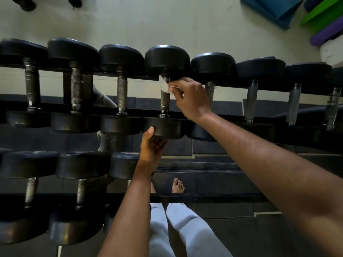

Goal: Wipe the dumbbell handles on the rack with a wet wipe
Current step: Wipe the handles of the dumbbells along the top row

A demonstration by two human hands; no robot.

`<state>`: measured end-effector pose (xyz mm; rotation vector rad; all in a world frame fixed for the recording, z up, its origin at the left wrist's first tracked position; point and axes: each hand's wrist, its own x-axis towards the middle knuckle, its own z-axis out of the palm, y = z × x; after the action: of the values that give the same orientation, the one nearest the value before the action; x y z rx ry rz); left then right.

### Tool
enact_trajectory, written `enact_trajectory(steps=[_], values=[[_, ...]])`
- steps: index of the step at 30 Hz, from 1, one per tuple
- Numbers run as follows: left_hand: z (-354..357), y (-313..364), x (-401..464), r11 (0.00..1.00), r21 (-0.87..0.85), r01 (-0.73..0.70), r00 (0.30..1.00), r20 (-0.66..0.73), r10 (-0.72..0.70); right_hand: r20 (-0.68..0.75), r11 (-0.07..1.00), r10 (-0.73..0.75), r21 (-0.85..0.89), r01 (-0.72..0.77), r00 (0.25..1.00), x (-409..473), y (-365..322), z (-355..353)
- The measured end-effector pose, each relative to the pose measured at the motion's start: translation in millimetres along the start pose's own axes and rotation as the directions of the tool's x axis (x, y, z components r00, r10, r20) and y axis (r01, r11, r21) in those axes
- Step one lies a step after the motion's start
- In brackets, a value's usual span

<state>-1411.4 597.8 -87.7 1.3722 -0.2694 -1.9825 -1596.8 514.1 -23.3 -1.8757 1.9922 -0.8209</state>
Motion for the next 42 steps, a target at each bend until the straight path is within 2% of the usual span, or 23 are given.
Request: enact_trajectory(steps=[2,4,6,7,8,10,12,13,20,24,26,29,32,34,37,40,42], values=[[2.9,4.9,-8.6,0.999,0.022,0.029,0.999,0.027,-0.030,-0.023,0.999,-0.029,-0.024,0.029,0.999,1.4,-5.9,-1.7],[8.0,4.7,-24.4,0.995,0.096,0.024,0.999,-0.027,-0.022,-0.053,0.996,-0.050,-0.076,0.046,0.997,2.7,-10.9,-4.6],[12.0,0.2,-45.0,0.966,0.255,-0.041,0.970,-0.224,0.100,-0.078,0.986,-0.070,-0.158,0.058,0.994,3.1,-14.5,-8.3],[13.2,0.0,-54.8,0.925,0.366,-0.104,0.921,-0.315,0.229,-0.086,0.978,-0.089,-0.198,0.071,0.992,3.0,-16.1,-10.1],[14.1,2.2,-62.6,0.850,0.489,-0.196,0.857,-0.336,0.391,-0.095,0.968,-0.109,-0.235,0.084,0.989,2.5,-17.8,-11.9],[15.8,14.1,-68.7,0.590,0.714,-0.377,0.747,-0.142,0.650,-0.112,0.955,-0.124,-0.282,0.089,0.986,2.4,-19.7,-14.7],[16.3,28.8,-63.2,0.340,0.825,-0.451,0.701,0.091,0.708,-0.100,0.950,-0.114,-0.301,0.079,0.988,3.6,-19.7,-13.0],[15.8,34.5,-58.8,0.281,0.843,-0.459,0.701,0.149,0.698,-0.081,0.950,-0.108,-0.303,0.079,0.991,4.0,-20.0,-11.0],[9.3,53.5,-47.3,0.277,0.838,-0.471,0.751,0.216,0.624,0.013,0.982,-0.041,-0.182,0.043,0.999,12.8,-14.7,-6.8],[10.2,54.4,-48.1,0.272,0.840,-0.470,0.747,0.214,0.630,0.190,0.992,-0.063,-0.097,0.083,0.980,1.4,-11.8,-6.0],[10.4,55.0,-48.3,0.273,0.841,-0.468,0.749,0.214,0.627,0.231,0.995,-0.041,-0.075,0.060,0.972,-7.4,-11.4,-5.7],[11.1,57.2,-49.7,0.276,0.848,-0.452,0.763,0.207,0.613,0.278,0.997,0.062,-0.066,-0.045,0.959,-15.6,-12.7,-8.6],[10.9,58.3,-51.1,0.277,0.847,-0.453,0.766,0.212,0.607,0.407,0.976,0.202,-0.002,-0.220,0.891,-19.2,-17.7,-12.9],[10.2,58.4,-50.6,0.269,0.847,-0.458,0.761,0.217,0.612,0.453,0.925,0.322,0.038,-0.379,0.831,-18.4,-18.5,-15.5],[9.6,58.7,-50.5,0.272,0.844,-0.462,0.763,0.222,0.607,0.432,0.810,0.483,0.110,-0.576,0.762,-18.0,-14.3,-20.1],[9.2,59.3,-49.3,0.270,0.845,-0.461,0.764,0.224,0.605,0.436,0.719,0.520,0.241,-0.652,0.734,-18.6,-17.8,-23.7],[9.0,59.8,-48.8,0.271,0.845,-0.461,0.766,0.225,0.602,0.487,0.732,0.481,0.235,-0.640,0.729,-14.8,-19.4,-23.0]])
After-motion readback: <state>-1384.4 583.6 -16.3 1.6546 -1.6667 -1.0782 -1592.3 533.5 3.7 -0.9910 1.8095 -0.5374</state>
